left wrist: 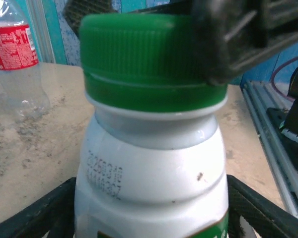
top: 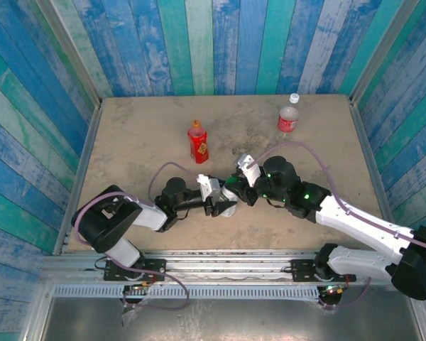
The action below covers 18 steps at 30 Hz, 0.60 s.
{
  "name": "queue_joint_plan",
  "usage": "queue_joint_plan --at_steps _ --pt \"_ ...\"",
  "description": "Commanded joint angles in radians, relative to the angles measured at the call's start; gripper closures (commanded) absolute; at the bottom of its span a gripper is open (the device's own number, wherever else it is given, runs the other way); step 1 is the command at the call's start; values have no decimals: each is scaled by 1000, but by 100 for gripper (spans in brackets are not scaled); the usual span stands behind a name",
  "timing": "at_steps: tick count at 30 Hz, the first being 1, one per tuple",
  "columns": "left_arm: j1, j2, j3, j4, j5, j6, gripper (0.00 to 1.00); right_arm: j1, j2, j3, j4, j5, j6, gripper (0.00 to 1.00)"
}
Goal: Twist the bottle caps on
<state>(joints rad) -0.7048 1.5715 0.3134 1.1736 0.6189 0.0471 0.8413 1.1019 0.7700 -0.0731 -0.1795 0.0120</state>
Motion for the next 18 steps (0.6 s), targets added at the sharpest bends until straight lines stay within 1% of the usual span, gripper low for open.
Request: queue_joint_plan --at_steps 1,3,8,14,17,18 --pt "2 -33 -26 56 -32 -14 2 -2 -22 2 17 62 11 61" --pt "2 -66 -53 75 -85 -28 6 -13 -17 10 24 115 5 60" --pt "5 -146 -140 140 -205 -76 6 -82 50 91 56 184 -22 61" --pt "7 -213 -189 98 -303 -84 6 -181 222 255 92 191 -91 61" --pt "11 -250 -200 58 -334 -82 6 -235 339 353 104 145 -92 61" --pt "12 -264 -201 35 -342 -81 6 -273 380 387 97 137 -97 61"
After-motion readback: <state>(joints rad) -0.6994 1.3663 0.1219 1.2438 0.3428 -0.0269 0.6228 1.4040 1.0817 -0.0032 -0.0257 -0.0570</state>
